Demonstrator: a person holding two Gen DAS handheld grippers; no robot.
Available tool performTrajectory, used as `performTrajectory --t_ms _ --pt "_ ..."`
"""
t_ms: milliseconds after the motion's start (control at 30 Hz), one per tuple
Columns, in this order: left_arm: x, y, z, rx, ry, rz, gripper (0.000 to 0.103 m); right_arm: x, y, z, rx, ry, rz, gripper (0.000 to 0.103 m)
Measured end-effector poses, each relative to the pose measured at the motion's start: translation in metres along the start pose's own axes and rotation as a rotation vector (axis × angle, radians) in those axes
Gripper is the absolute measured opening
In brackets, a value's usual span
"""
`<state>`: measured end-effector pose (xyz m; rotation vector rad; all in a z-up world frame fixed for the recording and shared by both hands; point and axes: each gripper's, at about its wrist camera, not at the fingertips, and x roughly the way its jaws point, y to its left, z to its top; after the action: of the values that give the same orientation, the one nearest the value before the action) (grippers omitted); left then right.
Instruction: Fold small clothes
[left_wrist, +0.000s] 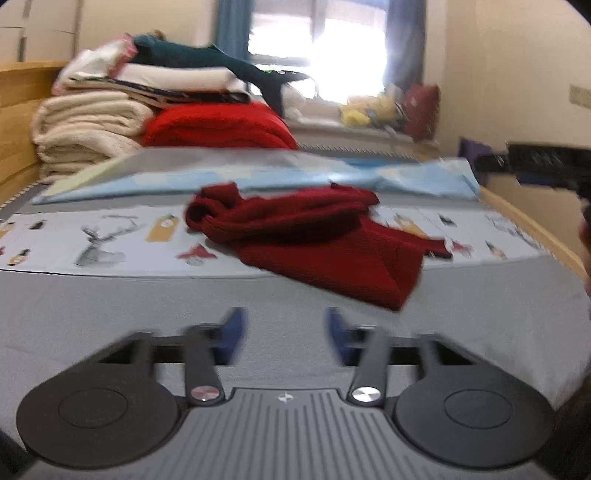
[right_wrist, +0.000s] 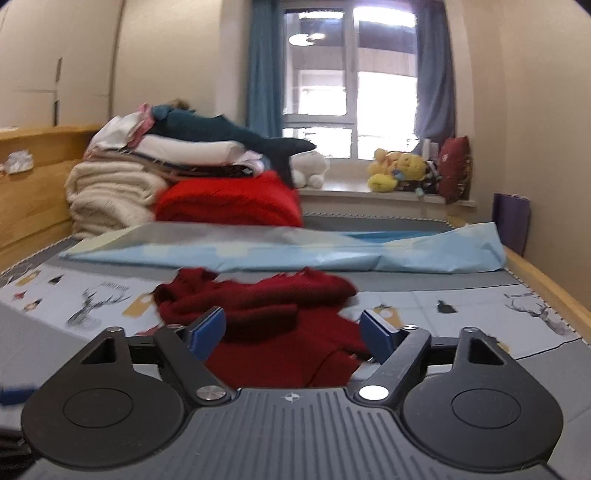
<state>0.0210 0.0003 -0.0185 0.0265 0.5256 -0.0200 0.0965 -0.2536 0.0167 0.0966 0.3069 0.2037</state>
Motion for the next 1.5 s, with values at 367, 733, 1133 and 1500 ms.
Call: performTrajectory --t_ms 367,733,1133,1500 --pt "0.099 -0.010 0.048 0.053 0.159 -0.113 0.015 0.026 -0.053 -0.015 0.101 0.050 -0.060 0.056" --pt "0.295 0.014 0.127 -0.474 0.307 -0.109 0.064 0.041 -0.089 -0.009 0.194 0.079 -0.052 0.062" --pt "0.382 0.045 0.122 -0.619 0.488 -0.107 0.012 0.053 -0.089 -0.007 0.163 0.106 -0.049 0.073" --pt "0.239 0.167 0.090 0.044 0.505 -0.023 0.009 0.081 -0.077 -0.013 0.131 0.181 -0.048 0.073"
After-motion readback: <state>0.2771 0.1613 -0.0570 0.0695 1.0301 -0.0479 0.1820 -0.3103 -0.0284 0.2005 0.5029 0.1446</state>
